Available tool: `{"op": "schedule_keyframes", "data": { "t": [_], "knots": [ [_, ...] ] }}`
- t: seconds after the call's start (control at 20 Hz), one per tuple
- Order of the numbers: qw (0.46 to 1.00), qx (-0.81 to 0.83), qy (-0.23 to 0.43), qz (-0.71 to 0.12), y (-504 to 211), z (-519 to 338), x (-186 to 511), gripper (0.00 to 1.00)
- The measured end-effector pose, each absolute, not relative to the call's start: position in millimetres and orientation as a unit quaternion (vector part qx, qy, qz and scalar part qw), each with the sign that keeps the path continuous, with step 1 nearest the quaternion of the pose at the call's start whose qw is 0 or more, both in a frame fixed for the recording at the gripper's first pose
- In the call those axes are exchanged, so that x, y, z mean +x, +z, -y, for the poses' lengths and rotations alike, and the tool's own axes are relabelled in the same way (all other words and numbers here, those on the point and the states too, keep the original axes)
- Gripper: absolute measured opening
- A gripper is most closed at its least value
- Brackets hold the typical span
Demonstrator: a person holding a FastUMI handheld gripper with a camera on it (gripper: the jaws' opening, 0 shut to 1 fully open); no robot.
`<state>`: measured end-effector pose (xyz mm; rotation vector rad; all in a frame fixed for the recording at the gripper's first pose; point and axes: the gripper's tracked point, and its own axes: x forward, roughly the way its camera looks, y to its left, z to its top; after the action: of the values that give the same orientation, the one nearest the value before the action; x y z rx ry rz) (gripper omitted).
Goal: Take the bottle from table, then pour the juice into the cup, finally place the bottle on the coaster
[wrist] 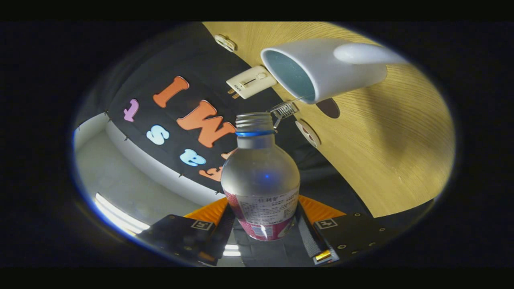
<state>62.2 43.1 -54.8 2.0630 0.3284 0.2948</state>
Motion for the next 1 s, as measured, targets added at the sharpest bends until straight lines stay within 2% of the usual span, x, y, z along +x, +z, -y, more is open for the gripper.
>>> {"op": "schedule_keyframes", "data": {
  "t": [1.0],
  "knots": [
    [0.47,0.864,0.143,-0.112,-35,-39,63,0.76]
  ]
}}
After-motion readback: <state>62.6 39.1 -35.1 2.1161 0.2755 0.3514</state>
